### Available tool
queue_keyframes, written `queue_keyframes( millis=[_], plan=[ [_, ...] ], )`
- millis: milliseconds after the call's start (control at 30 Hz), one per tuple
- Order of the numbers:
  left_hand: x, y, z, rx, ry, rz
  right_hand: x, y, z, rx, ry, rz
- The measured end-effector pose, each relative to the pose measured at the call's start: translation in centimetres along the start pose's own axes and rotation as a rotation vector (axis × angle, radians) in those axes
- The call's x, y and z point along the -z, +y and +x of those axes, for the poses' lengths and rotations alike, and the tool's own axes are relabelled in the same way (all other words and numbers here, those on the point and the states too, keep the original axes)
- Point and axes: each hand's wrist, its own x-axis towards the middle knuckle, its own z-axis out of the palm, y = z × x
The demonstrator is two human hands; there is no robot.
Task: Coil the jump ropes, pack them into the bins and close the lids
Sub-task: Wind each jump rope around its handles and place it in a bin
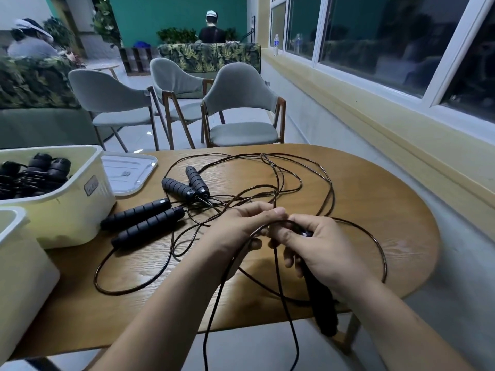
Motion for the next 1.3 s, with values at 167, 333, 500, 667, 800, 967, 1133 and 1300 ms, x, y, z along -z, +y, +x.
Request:
queue_keyframes(
  millis=[167, 333, 500, 667, 800, 967, 1133, 1300],
  plan=[
    [0.6, 0.7, -0.1, -0.007, 0.019, -0.096, 0.3, -0.8, -0.6, -0.103, -0.181, 0.003],
    [1.0, 1.3, -0.4, 0.023, 0.058, -0.079, 0.5, -1.5, -1.0, -0.158, -0.352, -0.136],
    [1.1, 1.3, -0.3, 0.057, 0.114, -0.128, 0.9, -2.4, -1.3, -0.208, -0.533, -0.273],
    [1.1, 1.2, -0.3, 0.025, 0.138, -0.041, 0.6, -2.5, -1.3, -0.241, -0.553, -0.288],
    [0.1, 1.0, -0.7, -0.027, 0.057, 0.042, -0.5, -1.5, -0.7, -0.156, -0.233, -0.07],
    [0.0, 1.0, -0.9, -0.024, -0.001, 0.008, -0.8, -0.7, -0.5, -0.125, -0.16, 0.092],
    [1.1, 1.4, -0.6, 0.027, 0.092, 0.007, -0.2, -1.4, -0.4, -0.111, -0.257, 0.024],
    [2.0, 1.9, 0.0, 0.027, 0.194, -0.052, 0.3, -2.2, -1.3, -0.137, -0.503, -0.144]
  ],
)
